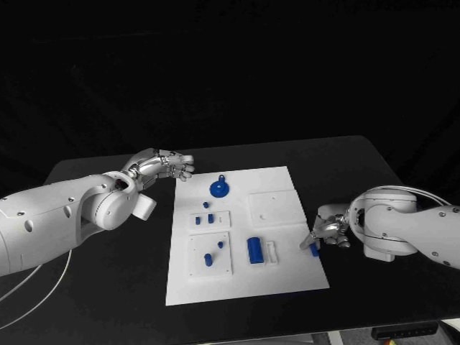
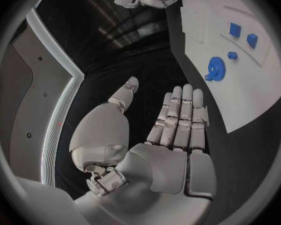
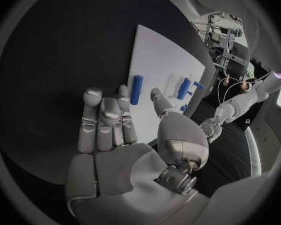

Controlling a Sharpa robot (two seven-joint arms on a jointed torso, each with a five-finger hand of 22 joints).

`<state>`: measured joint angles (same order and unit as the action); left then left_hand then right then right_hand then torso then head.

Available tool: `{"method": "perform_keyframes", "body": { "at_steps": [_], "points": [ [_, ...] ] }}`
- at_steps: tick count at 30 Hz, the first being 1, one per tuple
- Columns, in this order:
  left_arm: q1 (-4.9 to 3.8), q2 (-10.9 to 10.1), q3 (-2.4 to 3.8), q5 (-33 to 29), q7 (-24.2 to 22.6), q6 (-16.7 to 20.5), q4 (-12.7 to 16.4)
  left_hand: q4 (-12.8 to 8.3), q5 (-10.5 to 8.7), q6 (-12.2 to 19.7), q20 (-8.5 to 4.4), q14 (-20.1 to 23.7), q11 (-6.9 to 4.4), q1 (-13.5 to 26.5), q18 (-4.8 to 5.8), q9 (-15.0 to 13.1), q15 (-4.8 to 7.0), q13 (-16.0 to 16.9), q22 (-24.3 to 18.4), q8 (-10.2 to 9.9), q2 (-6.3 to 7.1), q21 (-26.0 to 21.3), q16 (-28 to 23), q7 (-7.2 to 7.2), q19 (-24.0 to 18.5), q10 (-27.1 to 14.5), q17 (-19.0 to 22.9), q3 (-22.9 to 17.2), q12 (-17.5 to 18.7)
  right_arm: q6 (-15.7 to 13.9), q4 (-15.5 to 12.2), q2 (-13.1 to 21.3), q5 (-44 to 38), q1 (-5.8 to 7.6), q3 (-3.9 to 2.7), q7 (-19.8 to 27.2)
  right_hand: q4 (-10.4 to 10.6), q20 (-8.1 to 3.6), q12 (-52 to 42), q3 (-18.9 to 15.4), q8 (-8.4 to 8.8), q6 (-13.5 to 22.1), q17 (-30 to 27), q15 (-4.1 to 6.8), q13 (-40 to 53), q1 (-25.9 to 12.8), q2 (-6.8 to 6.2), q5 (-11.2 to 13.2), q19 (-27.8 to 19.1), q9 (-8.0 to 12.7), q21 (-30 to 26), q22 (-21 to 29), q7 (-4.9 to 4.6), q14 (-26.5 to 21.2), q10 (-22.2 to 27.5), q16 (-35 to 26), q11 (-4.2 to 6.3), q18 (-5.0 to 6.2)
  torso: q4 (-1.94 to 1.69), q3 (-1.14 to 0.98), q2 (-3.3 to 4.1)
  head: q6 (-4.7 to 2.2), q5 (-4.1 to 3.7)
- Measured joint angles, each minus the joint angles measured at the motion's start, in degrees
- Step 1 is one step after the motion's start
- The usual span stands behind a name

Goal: Assemble the parts on the task board

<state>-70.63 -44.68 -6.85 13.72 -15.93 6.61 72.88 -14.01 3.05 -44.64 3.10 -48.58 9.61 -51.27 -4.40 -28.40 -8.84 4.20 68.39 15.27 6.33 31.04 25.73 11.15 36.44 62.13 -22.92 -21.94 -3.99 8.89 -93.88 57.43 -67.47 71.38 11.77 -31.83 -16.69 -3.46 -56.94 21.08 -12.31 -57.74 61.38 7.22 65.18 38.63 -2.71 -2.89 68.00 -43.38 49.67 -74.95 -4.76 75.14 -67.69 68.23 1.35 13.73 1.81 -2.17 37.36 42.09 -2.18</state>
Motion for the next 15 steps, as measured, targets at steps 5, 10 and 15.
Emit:
{"method": "perform_keyframes", "body": {
  "at_steps": [5, 10, 15],
  "points": [
    [0.0, -0.14, 0.0, 0.01, 0.06, -0.1, 0.03, -0.16, 0.0, 0.0, 0.0, 0.0, 0.0, 0.0, 0.11, 0.0, 0.0, 0.0, -0.01, 0.0, 0.0, 0.0, -0.22, 0.0, 0.0, 0.0, -0.07, 0.16, 0.0, 0.06, 0.18, -0.48, -1.45, -0.35, -0.15, -0.01, 0.14, -0.04, 0.03, 2.55, -0.62, -0.28, 0.0, -0.09, 0.0, 3.21, -1.18, 0.0, 0.05, -2.08, 0.0, 0.0, -0.15, 0.1, -0.11, 0.0, 0.11, -0.03, -0.01, 0.0, -0.01, 0.12, 0.05],
    [0.0, -0.26, 0.0, 0.04, 0.14, -0.19, 0.03, -0.15, 0.0, 0.0, 0.0, 0.0, 0.0, 0.0, 0.39, 0.0, 0.0, 0.0, -0.01, 0.0, 0.0, 0.0, -0.23, 0.0, 0.0, 0.0, -0.07, 0.16, 0.0, 0.09, 0.4, -0.81, -3.08, -0.57, -0.17, 0.35, 0.14, 0.09, 0.24, 6.42, -0.61, -0.66, -0.01, -0.17, -0.01, 7.1, -1.32, 0.0, 0.36, -5.67, 0.0, 0.0, -0.16, 0.2, -0.2, -0.24, 0.2, -0.02, 0.02, 0.0, -0.02, 0.2, 0.11],
    [0.0, -0.25, 0.0, 0.08, 0.22, -0.28, 0.03, -0.16, 0.0, 0.0, 0.0, 0.0, 0.0, 0.0, 0.41, -0.01, 0.0, 0.0, -0.01, 0.0, 0.0, 0.0, -0.23, 0.0, 0.0, 0.0, -0.07, 0.16, 0.0, 0.12, 0.42, -0.97, -4.17, -0.68, -0.22, 0.58, 0.25, 0.48, 0.27, 13.83, -0.62, -1.07, -0.04, 0.0, -0.01, 13.04, -2.04, 0.02, 0.78, -5.92, 0.01, 0.01, -0.15, 0.44, -0.42, -0.24, -0.02, -0.02, 0.05, -0.01, -0.02, 0.27, 0.11]
  ]
}}
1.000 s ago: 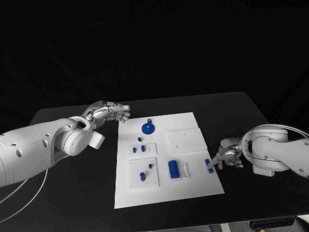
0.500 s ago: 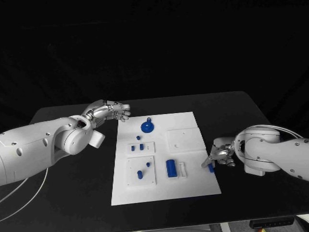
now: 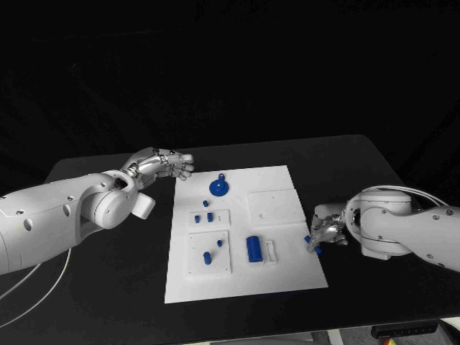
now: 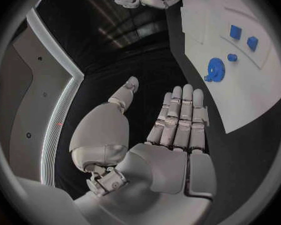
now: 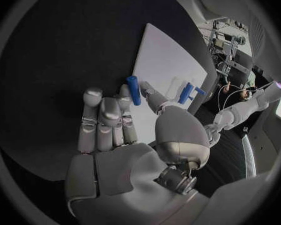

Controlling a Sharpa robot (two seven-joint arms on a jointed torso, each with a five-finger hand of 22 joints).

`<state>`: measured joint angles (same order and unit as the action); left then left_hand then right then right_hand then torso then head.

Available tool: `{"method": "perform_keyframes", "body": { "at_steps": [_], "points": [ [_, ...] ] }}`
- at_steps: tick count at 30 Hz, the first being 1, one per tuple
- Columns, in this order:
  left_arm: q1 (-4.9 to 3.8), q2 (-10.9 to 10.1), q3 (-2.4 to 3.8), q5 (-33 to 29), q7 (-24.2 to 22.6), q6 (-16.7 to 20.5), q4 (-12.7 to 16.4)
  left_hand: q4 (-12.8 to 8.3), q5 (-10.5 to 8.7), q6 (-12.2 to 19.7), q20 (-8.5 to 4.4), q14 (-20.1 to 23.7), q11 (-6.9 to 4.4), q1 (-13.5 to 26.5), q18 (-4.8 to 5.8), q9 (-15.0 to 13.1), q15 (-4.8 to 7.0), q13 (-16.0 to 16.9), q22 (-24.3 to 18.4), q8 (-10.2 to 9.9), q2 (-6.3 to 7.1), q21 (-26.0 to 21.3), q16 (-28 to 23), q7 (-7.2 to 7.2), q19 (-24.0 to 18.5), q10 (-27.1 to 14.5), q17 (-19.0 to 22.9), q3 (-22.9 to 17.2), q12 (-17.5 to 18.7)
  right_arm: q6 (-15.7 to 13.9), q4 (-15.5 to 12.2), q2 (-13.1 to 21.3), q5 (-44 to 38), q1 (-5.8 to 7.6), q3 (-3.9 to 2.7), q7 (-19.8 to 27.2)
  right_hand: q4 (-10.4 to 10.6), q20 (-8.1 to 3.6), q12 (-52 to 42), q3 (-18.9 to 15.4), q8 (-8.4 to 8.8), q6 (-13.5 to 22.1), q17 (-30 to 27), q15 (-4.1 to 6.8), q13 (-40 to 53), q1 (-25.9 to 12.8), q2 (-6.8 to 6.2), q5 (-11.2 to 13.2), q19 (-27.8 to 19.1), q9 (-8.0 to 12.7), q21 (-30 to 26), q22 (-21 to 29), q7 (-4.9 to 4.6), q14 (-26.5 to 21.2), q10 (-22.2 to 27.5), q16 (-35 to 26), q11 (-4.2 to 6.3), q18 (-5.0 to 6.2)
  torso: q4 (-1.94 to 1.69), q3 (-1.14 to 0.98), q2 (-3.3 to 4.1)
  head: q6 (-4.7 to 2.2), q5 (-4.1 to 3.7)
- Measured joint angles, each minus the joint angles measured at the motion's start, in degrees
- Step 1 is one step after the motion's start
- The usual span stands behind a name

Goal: Assemble the parts on the task board

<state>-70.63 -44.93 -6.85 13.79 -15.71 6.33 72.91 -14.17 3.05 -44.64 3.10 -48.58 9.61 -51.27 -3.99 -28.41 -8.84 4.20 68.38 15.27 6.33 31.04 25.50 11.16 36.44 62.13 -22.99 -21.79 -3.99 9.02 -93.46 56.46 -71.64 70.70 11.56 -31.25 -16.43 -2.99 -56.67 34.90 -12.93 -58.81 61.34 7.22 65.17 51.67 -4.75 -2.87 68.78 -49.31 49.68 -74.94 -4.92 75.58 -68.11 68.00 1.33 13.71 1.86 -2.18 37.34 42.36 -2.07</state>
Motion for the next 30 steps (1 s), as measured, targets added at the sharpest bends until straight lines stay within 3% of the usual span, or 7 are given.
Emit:
{"method": "perform_keyframes", "body": {
  "at_steps": [9, 13, 14, 17, 19, 25, 30],
  "points": [
    [0.0, -0.01, 0.0, 0.08, 0.17, -0.04, 0.01, 0.0, 0.0, 0.0, 0.0, 0.0, 0.0, 0.0, 0.05, 0.04, 0.0, 0.0, 0.05, 0.0, 0.0, 0.0, 0.0, 0.0, 0.0, 0.0, -0.01, 0.0, 0.0, -0.61, 0.17, 0.37, 0.93, -0.08, -0.03, 0.87, 1.03, 0.94, 0.17, 10.19, -0.19, -1.51, -0.08, -0.16, -0.08, 0.7, 0.52, 0.42, 0.09, 0.04, 0.0, 0.0, 0.07, 0.16, -0.91, 0.0, 0.12, 0.12, 0.03, -0.09, 0.0, 0.09, -0.07],
    [0.0, 0.0, 0.0, 0.11, 0.23, -0.07, 0.01, 0.0, 0.0, 0.0, 0.0, 0.0, 0.0, -0.18, 0.11, 0.05, 0.0, 0.0, 0.05, 0.0, -0.18, 0.0, 0.0, 0.0, 0.0, 0.0, -0.05, 0.0, 0.0, -1.33, 0.85, 1.06, 3.63, -0.1, -0.04, 1.57, 0.6, 1.16, 0.17, 11.21, -0.65, -1.85, -0.12, -0.17, -0.08, -0.03, 1.26, 0.21, 0.29, 2.6, 0.26, 0.0, 0.21, 0.17, -1.35, 0.0, 0.3, 0.43, 0.03, -0.09, 0.0, 0.01, -0.08],
    [0.0, 0.0, 0.0, 0.12, 0.25, -0.07, 0.0, 0.0, 0.0, 0.0, 0.0, 0.0, 0.0, -0.23, 0.13, 0.05, 0.0, 0.0, 0.05, 0.0, -0.23, 0.0, 0.0, 0.0, 0.0, 0.0, -0.05, 0.0, 0.0, -1.52, 0.93, 1.43, 4.2, -0.1, -0.09, 1.69, 0.52, 1.16, 0.17, 11.29, -0.65, -1.85, -0.15, -0.17, -0.08, -0.14, 1.36, 0.21, 0.29, 3.56, 0.26, 0.0, 0.21, 0.17, -1.43, 0.0, 0.23, 0.44, 0.03, -0.09, 0.0, 0.0, -0.08],
    [0.0, -0.01, 0.0, 0.14, 0.29, -0.09, -0.01, 0.0, 0.0, 0.0, 0.0, 0.0, 0.0, -0.23, -0.02, 0.05, 0.0, 0.0, 0.05, 0.0, -0.23, 0.0, 0.0, 0.0, 0.0, 0.0, -0.05, 0.0, 0.0, -2.04, 1.12, 2.83, 5.65, 0.16, -0.29, 1.91, 0.52, 1.16, 0.17, 11.62, -0.53, -1.85, -0.15, -0.04, -0.08, -0.48, 1.7, 0.21, 0.29, 10.96, 0.25, 0.0, 0.21, 0.31, -1.44, 0.0, 0.23, 0.46, 0.03, -0.08, -0.01, -0.04, 0.02],
    [0.0, -0.01, 0.0, 0.15, 0.31, -0.1, -0.01, 0.0, 0.0, 0.0, 0.0, 0.0, 0.0, -0.23, -0.44, 0.05, 0.0, 0.0, 0.04, 0.0, -0.23, 0.0, 0.0, 0.0, 0.0, 0.0, -0.05, 0.0, 0.0, -2.3, 1.04, 3.39, 6.14, 0.7, -0.24, 1.89, 0.7, 1.16, 0.17, 12.04, -0.5, -1.94, -0.15, 0.0, -0.08, -0.92, 2.15, 0.06, 0.28, 13.69, 0.25, 0.0, 0.3, 0.35, -1.44, 0.01, 0.24, 0.5, 0.03, -0.07, -0.01, -0.07, 0.06],
    [0.0, 0.17, 0.0, 0.2, 0.38, -0.17, -0.04, 0.0, 0.0, 0.0, 0.0, 0.0, 0.0, 0.08, -0.48, 0.05, 0.0, 0.0, 0.22, 0.21, -0.53, -0.22, 0.0, 0.0, 0.0, 0.0, -0.12, 0.0, 0.0, -3.0, -2.92, 3.89, 6.99, 2.8, -0.67, 1.6, 1.72, 1.17, 0.17, 11.63, -0.53, -2.5, -0.15, 0.01, -0.07, -1.56, 2.88, -0.07, 0.28, 13.69, 0.58, 0.0, 0.41, 0.35, -1.43, 0.01, 0.24, 0.51, 0.02, -0.01, -0.02, -0.24, 0.19],
    [0.0, 0.32, 0.0, 0.56, 0.41, -0.18, 0.0, -0.17, 0.0, 0.0, 0.0, 0.0, 0.0, 0.08, -0.46, 0.05, 0.0, 0.0, 0.24, 0.21, -0.53, -0.22, 0.0, 0.0, 0.0, 0.0, -0.16, 0.17, 0.0, -3.45, -3.61, 2.76, 9.5, 3.52, -0.75, 1.62, 2.54, 1.37, 0.17, 11.17, -1.03, -2.69, -0.22, 0.16, -0.07, -3.53, 2.85, -0.07, 0.48, 13.06, 0.58, 0.01, 0.41, 0.52, -1.43, 0.01, 0.24, 0.54, -0.03, 0.0, -0.02, -0.34, 0.21]
  ]
}}
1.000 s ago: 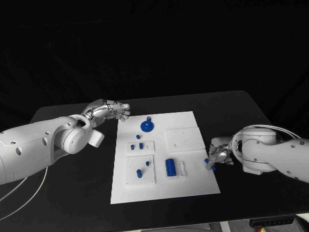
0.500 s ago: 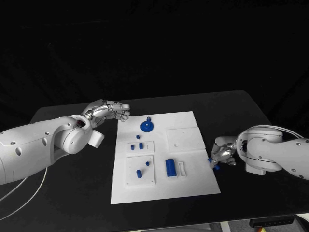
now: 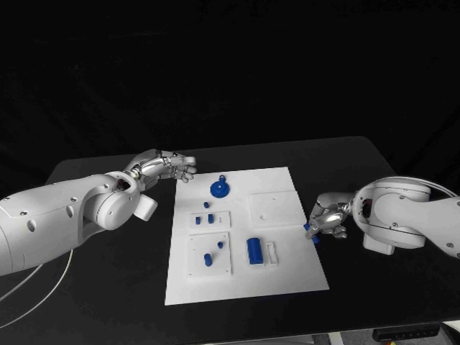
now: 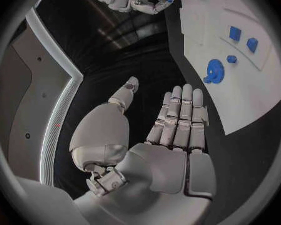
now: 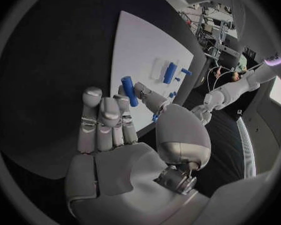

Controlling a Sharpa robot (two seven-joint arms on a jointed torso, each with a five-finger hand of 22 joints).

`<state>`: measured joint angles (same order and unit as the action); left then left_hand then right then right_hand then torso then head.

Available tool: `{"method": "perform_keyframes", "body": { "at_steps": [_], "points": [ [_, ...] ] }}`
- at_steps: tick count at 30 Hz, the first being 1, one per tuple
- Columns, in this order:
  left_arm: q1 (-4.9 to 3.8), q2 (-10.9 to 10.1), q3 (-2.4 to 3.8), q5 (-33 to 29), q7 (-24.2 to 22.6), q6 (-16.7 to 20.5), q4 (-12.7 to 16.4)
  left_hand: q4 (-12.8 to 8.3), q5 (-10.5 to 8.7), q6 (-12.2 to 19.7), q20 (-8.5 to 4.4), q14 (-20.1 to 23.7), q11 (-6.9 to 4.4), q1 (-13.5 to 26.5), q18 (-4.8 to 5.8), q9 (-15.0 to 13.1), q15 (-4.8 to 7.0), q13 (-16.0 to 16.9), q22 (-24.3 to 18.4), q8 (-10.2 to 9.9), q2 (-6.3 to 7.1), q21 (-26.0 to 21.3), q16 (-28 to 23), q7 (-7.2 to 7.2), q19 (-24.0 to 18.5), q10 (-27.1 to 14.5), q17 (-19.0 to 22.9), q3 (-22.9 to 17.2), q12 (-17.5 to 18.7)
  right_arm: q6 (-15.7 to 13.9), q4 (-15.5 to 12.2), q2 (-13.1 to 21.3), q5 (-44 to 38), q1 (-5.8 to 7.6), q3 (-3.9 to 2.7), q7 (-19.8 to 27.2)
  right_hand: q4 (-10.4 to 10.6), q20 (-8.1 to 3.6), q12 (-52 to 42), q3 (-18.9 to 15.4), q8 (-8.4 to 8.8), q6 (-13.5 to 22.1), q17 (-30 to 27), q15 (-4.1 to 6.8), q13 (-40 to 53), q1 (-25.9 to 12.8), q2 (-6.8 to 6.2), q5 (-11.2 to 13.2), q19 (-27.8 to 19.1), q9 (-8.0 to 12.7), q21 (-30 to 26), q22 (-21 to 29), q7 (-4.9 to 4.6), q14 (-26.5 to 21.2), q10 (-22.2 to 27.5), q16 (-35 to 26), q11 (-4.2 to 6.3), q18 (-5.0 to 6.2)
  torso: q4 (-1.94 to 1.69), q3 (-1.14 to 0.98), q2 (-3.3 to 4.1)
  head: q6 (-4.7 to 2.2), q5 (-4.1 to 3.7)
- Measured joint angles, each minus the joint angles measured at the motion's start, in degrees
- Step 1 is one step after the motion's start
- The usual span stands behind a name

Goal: Assemble the parts on the task board

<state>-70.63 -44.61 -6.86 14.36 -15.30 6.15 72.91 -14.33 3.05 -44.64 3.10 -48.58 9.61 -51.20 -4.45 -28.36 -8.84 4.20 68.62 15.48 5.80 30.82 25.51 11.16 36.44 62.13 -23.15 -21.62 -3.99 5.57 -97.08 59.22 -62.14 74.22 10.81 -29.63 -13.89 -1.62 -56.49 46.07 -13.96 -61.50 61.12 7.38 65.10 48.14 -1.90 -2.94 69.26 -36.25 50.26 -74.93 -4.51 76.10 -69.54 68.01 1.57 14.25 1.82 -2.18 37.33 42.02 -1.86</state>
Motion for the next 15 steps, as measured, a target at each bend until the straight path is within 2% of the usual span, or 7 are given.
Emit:
{"method": "perform_keyframes", "body": {
  "at_steps": [4, 8, 10, 15],
  "points": [
    [0.0, -0.1, 0.0, 0.16, 0.02, 0.0, 0.02, 0.0, 0.0, 0.0, 0.0, 0.0, 0.0, 0.0, 0.01, 0.05, 0.0, 0.0, 0.0, 0.0, 0.0, 0.0, 0.0, 0.0, 0.0, 0.0, -0.02, 0.0, 0.0, -0.19, -0.58, -1.39, 2.35, -0.04, 0.09, -0.01, 0.47, 0.0, 0.0, -0.13, -0.18, 0.0, -0.07, 0.04, 0.0, -1.03, 0.02, 0.0, 0.0, 0.07, 0.0, 0.0, 0.0, -0.04, 0.0, 0.0, 0.0, 0.01, -0.02, 0.04, 0.0, -0.03, 0.15],
    [0.0, -0.07, 0.0, 0.33, 0.05, -0.01, 0.03, 0.0, 0.0, 0.0, 0.0, 0.0, 0.0, 0.0, 0.03, 0.05, 0.0, 0.0, 0.0, 0.0, 0.0, 0.0, 0.0, 0.0, 0.0, 0.0, -0.02, 0.0, 0.0, -0.49, -0.46, -3.62, 4.67, -0.03, 0.24, -0.02, 1.33, 0.0, 0.0, -0.23, -0.18, -0.2, -0.07, 0.21, 0.0, -2.36, 0.87, 0.0, 0.0, 0.46, 0.0, 0.0, 0.2, -0.22, 0.0, 0.0, 0.0, 0.01, 0.0, 0.04, 0.01, 0.07, 0.32],
    [0.0, -0.06, 0.0, 0.36, 0.05, -0.01, 0.08, 0.0, 0.0, 0.0, 0.0, 0.0, 0.0, 0.0, 0.05, 0.05, 0.0, 0.0, 0.0, 0.0, 0.0, 0.0, 0.0, 0.0, 0.0, 0.0, -0.02, 0.0, 0.0, -0.6, -0.27, -4.76, 5.31, -0.17, 0.43, -0.07, 1.33, 0.0, 0.0, -0.22, -0.21, -0.19, -0.1, 0.21, 0.0, -2.87, 0.63, 0.0, 0.0, 0.52, 0.0, 0.0, 0.2, -0.22, 0.0, 0.0, 0.0, 0.01, 0.0, 0.04, 0.01, 0.12, 0.37],
    [0.0, -0.05, 0.0, 0.41, 0.08, -0.03, 0.14, 0.0, 0.0, 0.0, 0.0, 0.0, 0.0, 0.0, 0.16, 0.05, 0.0, 0.0, -0.02, 0.0, 0.0, -0.01, -0.22, 0.0, 0.0, 0.0, -0.02, 0.0, 0.0, -0.76, 0.65, -6.96, 6.35, -2.72, 0.69, -0.29, 1.39, 0.0, 0.0, -0.16, -0.28, -0.19, -0.12, 0.21, 0.0, -3.17, 0.81, 0.0, 0.0, 0.67, 0.0, 0.0, 0.2, -0.22, 0.0, 0.01, 0.0, 0.01, -0.01, 0.04, 0.03, 0.26, 0.69]
  ]
}}
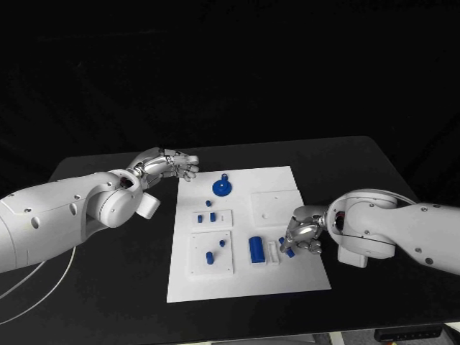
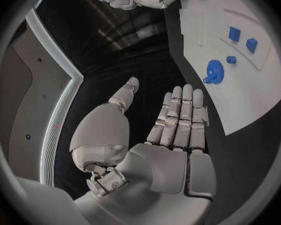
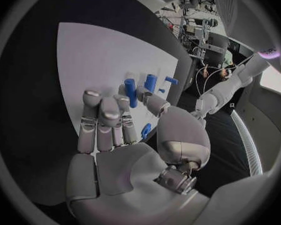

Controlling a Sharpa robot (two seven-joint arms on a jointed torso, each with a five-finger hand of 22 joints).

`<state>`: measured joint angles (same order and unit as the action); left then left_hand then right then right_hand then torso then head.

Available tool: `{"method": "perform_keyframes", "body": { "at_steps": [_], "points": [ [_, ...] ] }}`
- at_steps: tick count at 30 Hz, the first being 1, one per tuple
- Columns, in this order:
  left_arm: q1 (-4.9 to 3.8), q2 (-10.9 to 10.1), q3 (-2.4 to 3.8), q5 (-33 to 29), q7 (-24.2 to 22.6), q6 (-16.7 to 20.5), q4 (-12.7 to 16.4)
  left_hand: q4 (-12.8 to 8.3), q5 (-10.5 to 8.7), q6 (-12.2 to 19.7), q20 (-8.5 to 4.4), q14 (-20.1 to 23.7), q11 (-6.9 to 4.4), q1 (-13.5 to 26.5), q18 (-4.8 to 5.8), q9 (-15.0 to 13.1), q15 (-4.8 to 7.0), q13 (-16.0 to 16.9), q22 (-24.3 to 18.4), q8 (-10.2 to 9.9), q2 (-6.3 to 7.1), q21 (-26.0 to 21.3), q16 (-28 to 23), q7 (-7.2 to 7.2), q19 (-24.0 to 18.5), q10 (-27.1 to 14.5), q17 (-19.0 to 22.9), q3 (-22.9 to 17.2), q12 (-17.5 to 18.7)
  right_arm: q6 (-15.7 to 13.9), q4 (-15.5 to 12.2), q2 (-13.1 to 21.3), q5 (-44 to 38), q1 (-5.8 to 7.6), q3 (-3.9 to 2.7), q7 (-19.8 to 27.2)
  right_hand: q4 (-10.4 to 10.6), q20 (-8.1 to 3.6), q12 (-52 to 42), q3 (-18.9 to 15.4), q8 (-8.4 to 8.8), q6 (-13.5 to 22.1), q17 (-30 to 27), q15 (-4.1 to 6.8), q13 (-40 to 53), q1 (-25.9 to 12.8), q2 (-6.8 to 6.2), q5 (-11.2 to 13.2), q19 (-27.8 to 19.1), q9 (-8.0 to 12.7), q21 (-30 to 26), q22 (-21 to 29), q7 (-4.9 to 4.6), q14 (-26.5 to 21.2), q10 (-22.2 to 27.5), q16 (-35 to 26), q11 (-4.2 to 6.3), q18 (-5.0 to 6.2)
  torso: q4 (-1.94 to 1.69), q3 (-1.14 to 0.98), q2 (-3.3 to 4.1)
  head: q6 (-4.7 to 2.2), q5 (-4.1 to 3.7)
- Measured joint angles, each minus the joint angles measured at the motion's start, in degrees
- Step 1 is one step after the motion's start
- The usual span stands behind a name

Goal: Assemble the parts on the task board

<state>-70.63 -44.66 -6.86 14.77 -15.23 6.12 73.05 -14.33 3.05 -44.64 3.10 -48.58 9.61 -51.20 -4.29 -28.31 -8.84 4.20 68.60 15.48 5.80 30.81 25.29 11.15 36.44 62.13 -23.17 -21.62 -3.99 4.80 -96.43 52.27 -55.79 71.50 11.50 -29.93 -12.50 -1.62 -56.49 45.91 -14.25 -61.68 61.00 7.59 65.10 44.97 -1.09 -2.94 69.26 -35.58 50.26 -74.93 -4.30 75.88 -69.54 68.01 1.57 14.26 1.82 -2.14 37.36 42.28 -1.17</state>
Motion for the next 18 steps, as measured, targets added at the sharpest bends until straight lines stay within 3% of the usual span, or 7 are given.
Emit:
{"method": "perform_keyframes", "body": {
  "at_steps": [4, 18],
  "points": [
    [0.0, -0.07, 0.0, 0.02, 0.01, -0.01, 0.06, 0.0, 0.0, 0.0, 0.0, 0.0, 0.0, 0.0, 0.12, 0.0, 0.0, 0.0, 0.0, 0.0, 0.0, 0.0, 0.0, 0.0, 0.0, 0.0, -0.05, 0.0, 0.0, -0.11, 0.36, -0.84, 0.58, -1.19, 0.08, -0.12, 0.56, 0.0, 0.01, 0.08, 0.0, 0.0, 0.0, 0.0, 0.0, -0.95, 0.34, 0.0, 0.0, 0.04, 0.0, 0.0, 0.01, 0.0, 0.0, 0.0, 0.0, 0.0, -0.02, -0.03, 0.0, 0.09, 0.32],
    [0.0, -0.17, 0.0, 0.07, 0.07, -0.05, 0.19, 0.0, 0.0, 0.0, 0.0, 0.0, 0.0, 0.0, 0.33, 0.0, 0.0, 0.0, 0.0, 0.0, 0.0, 0.0, 0.0, 0.0, 0.0, 0.0, -0.09, 0.0, 0.0, -0.41, 0.76, -2.16, 1.28, -2.0, 0.01, -0.02, 0.71, 0.0, 0.04, 0.24, -0.01, -0.19, -0.05, -0.01, 0.06, -1.87, 0.79, 0.01, 0.0, 0.26, 0.21, 0.0, 0.21, 0.01, -0.18, 0.23, 0.18, 0.0, 0.07, -0.12, 0.0, 0.34, 0.63]
  ]
}}
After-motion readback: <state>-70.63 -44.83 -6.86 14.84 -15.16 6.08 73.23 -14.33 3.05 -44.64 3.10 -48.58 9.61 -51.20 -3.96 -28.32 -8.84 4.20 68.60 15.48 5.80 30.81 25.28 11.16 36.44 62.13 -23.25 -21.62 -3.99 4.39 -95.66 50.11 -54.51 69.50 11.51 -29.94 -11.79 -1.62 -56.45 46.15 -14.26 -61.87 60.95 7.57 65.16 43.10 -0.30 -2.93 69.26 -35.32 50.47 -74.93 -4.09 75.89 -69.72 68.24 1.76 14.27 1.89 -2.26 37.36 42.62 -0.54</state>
